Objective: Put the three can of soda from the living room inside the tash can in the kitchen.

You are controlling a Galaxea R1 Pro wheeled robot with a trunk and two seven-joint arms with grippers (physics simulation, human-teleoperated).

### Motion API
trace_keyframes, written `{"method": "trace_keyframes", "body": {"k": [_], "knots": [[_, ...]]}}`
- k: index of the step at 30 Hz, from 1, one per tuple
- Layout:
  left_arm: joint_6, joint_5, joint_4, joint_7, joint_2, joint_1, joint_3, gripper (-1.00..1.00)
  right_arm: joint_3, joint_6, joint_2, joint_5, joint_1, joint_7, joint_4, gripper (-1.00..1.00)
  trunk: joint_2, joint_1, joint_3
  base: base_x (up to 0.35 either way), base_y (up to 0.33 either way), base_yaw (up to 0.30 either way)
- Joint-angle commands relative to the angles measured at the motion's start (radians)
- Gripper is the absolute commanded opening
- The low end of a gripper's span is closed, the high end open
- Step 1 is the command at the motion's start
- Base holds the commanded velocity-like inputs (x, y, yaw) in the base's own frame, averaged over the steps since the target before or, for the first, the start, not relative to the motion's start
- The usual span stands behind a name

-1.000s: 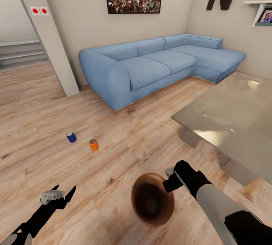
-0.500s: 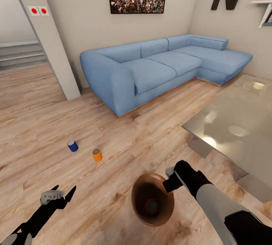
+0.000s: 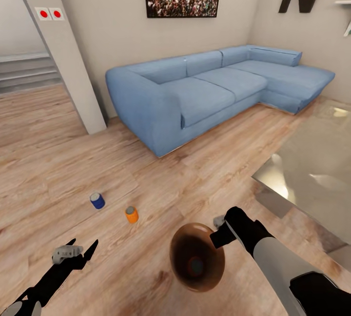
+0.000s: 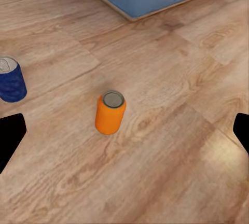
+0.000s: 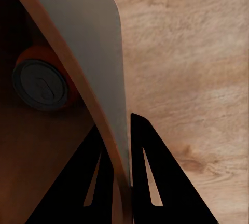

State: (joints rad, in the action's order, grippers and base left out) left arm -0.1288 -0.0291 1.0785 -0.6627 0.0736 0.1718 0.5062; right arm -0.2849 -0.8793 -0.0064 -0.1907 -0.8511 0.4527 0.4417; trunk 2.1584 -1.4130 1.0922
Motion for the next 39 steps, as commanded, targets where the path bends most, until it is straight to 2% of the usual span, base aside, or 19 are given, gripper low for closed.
{"method": "trace_keyframes", "body": {"k": [1, 14, 18, 25, 28, 36, 39], "knots": [[0.0, 0.0, 0.0, 0.0, 0.0, 0.0, 0.0, 1.0, 0.003, -0.006, 0.0, 0.027, 0.0, 0.006, 0.0, -1.0, 0.0, 0.0, 0.0, 0.293, 0.2, 0.0], [0.0, 0.0, 0.0, 0.0, 0.0, 0.0, 0.0, 1.0, 0.011, -0.006, -0.002, 0.029, 0.0, 0.006, 0.002, -1.0, 0.0, 0.0, 0.0, 0.299, 0.172, -0.005], [0.0, 0.001, 0.0, 0.0, 0.0, 0.0, 0.0, 1.0, 0.019, -0.006, -0.004, 0.03, 0.0, 0.006, 0.002, -1.0, 0.0, 0.0, -0.003, 0.314, 0.114, -0.175], [0.0, 0.001, 0.0, 0.0, 0.0, 0.0, 0.0, 1.0, 0.023, -0.006, -0.014, 0.034, 0.0, 0.008, 0.002, -1.0, 0.0, 0.0, -0.009, 0.321, 0.051, -0.216], [-0.001, 0.003, -0.001, 0.0, 0.0, 0.0, 0.0, 1.0, 0.025, -0.006, -0.03, 0.036, -0.001, 0.01, 0.003, -1.0, 0.0, 0.0, -0.011, 0.308, 0.007, -0.218], [-0.002, 0.006, -0.003, -0.001, 0.0, 0.0, 0.0, 1.0, 0.028, -0.006, -0.046, 0.039, -0.001, 0.016, 0.003, -1.0, 0.0, 0.0, -0.015, 0.079, 0.001, -0.104], [-0.002, 0.009, -0.004, 0.0, 0.001, 0.001, 0.0, 1.0, 0.056, -0.006, -0.053, 0.04, -0.002, 0.021, 0.003, -1.0, 0.0, 0.0, -0.015, 0.01, 0.0, -0.015]]}}
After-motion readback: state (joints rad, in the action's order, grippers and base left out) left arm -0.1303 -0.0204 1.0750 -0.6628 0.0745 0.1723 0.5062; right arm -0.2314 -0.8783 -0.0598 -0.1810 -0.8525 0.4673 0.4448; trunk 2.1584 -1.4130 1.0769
